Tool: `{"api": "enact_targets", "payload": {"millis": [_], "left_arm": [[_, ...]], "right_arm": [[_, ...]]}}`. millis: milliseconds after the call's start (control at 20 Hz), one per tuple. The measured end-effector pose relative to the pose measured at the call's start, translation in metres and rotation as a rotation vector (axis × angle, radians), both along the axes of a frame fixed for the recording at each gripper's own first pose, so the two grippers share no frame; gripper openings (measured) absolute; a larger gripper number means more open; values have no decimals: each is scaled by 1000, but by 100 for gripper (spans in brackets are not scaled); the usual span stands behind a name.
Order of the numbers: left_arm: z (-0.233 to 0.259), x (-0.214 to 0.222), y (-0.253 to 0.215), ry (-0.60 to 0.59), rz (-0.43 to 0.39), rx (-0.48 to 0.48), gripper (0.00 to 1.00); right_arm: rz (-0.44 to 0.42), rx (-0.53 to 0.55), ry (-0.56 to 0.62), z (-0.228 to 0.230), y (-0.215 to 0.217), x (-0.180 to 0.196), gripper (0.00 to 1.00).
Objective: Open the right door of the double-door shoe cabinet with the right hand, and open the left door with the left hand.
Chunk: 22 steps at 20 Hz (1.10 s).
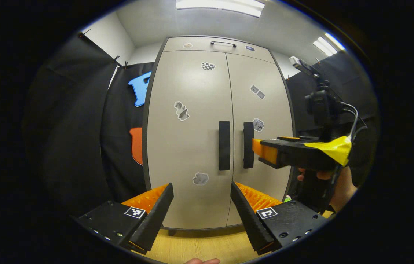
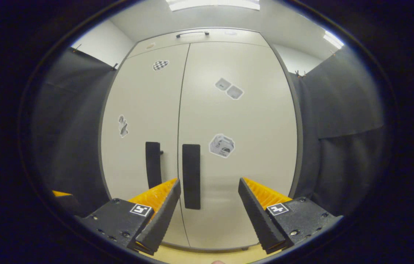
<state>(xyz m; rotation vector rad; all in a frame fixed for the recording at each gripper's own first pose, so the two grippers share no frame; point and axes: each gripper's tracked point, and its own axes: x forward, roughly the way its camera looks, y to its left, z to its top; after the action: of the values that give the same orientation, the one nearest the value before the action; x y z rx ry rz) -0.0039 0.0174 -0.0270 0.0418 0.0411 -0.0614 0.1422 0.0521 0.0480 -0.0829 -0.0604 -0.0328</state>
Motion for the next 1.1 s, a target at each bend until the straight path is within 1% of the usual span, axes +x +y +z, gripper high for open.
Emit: {"api": "enact_targets", "payload": {"millis": [50,100,200,250,300,500,550,600,650,750,950,1100], "left_arm": [[-2,-2,1,9,2,1,94],[-6,-3,3,17,6,2,94],[-11,-6,7,30,12,1,94],[-12,-8,9,35,14,-3,94],[-13,-9,10,37,14,-7,94],[-15,-9,18,42,23,-14,94],[-15,-10,20,42,23,-16,94],[-16,-9,20,42,23,-18,94],[-15,-9,21,43,24,-19,94],[-16,-7,22,46,23,-23,94],[-18,-5,22,47,15,-30,94],[-18,-3,20,46,5,-31,94]], "right_arm": [[8,13,6,0,5,8,95],[15,24,10,0,9,14,99],[5,21,20,-1,11,25,99],[2,11,24,-3,12,30,95],[-2,1,31,-4,13,34,99],[-14,-6,45,-9,17,44,99],[-24,-3,46,-9,15,47,95],[-28,8,51,-11,13,49,99],[-26,30,62,-13,12,53,99],[-28,57,47,-9,11,56,99],[-75,21,54,-12,9,54,93],[-78,33,51,-13,9,55,94]]}}
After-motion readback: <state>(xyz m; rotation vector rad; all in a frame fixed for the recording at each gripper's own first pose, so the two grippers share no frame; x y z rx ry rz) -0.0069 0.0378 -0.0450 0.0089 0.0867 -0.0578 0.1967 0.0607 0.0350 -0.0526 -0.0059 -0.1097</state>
